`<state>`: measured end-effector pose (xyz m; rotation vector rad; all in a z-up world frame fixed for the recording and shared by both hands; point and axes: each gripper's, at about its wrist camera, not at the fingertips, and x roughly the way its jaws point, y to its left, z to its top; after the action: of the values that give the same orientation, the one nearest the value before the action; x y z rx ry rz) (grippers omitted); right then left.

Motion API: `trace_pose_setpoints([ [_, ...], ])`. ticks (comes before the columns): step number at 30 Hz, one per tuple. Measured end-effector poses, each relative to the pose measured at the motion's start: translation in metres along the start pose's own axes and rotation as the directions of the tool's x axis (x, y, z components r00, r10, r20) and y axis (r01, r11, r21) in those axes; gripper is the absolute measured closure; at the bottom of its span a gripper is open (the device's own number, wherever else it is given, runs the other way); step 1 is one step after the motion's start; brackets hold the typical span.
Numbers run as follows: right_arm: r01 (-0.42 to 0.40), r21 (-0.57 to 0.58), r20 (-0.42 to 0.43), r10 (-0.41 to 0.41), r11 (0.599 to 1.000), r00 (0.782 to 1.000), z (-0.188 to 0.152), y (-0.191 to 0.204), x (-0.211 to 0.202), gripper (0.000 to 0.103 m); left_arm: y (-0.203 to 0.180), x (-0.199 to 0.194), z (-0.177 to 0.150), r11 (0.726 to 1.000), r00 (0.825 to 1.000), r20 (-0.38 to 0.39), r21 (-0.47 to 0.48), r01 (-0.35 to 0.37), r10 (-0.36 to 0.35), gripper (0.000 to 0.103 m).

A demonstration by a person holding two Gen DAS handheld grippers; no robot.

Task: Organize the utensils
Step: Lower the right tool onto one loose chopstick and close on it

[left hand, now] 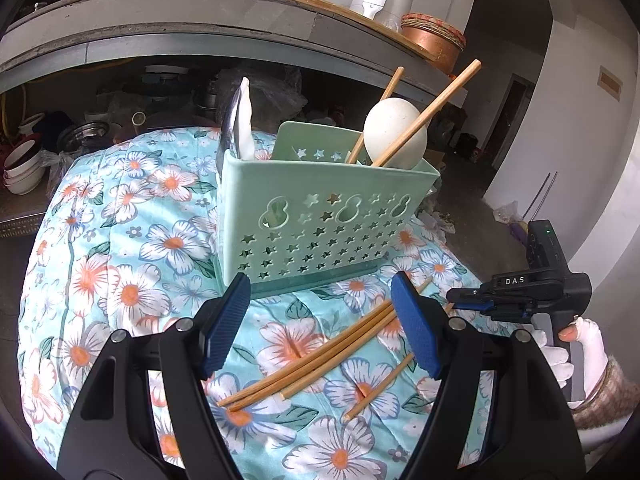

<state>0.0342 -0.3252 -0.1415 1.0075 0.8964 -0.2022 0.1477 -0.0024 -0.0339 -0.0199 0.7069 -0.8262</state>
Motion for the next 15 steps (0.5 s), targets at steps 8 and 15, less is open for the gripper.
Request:
trace_pose_setpoints([
  [8, 0.097, -0.082, 0.06, -0.092, 0.992, 0.994, -0.003, 0.023, 0.01, 0.072, 0.002, 0.003, -0.003, 1.0, 1.0, -0.012, -0.017, -0.005, 0.005, 0.034],
  [15, 0.209, -0.22, 0.11, -0.189, 0.953, 0.976, -0.009, 0.04, 0.016, 0.072, 0.001, 0.002, -0.002, 1.0, 1.0, -0.012, -0.012, -0.005, 0.005, 0.034],
])
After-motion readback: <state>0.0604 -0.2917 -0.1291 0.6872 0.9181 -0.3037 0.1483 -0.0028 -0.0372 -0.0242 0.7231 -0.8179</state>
